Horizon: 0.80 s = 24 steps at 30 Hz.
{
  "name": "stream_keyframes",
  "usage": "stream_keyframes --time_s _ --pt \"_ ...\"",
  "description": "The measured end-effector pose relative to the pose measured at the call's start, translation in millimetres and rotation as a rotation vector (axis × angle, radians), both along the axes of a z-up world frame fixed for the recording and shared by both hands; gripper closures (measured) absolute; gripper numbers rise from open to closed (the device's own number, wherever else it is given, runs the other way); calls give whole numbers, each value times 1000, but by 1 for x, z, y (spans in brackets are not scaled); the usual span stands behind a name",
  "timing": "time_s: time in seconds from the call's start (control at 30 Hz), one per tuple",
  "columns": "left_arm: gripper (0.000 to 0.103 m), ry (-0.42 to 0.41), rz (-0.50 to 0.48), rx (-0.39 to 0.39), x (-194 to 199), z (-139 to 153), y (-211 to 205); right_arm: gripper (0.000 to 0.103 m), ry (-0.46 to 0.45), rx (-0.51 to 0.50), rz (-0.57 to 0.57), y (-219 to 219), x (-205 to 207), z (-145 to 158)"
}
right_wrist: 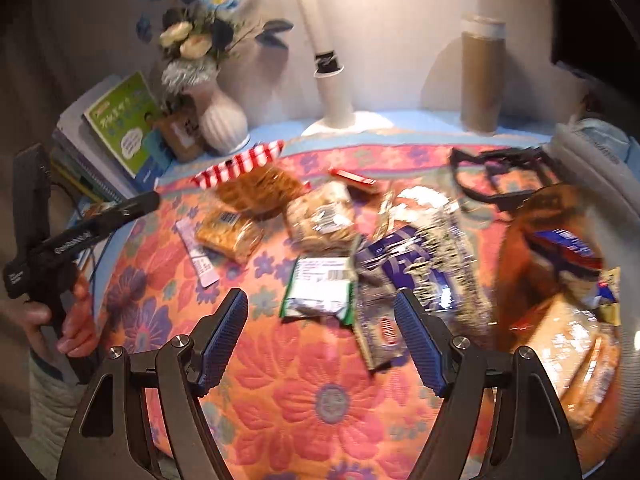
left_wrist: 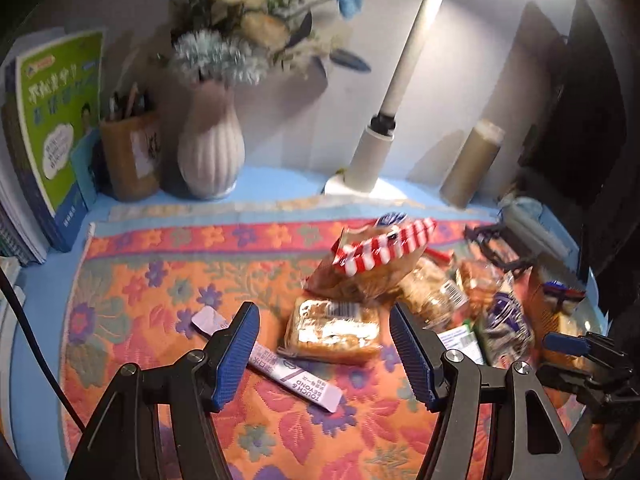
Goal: Organize snacks
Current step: 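Move both tools back over the remaining snacks toward the bread packs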
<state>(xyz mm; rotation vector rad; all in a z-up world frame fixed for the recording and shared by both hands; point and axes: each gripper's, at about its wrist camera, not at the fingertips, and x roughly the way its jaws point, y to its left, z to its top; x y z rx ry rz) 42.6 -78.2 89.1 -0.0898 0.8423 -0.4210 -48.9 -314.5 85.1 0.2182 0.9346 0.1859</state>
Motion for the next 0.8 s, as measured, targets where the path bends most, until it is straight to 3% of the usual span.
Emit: stream_keyframes --time_s 0.27,0.6,0.8 --pt "39 51 -51 -1 32 -28 -10 27 145 27 7 20 14 -46" --pt "38 92 -137 67 57 -52 -47 27 174 40 -34 9 35 -62" --pt "38 144 -230 62 45 -56 -49 27 174 49 -13 5 40 -66"
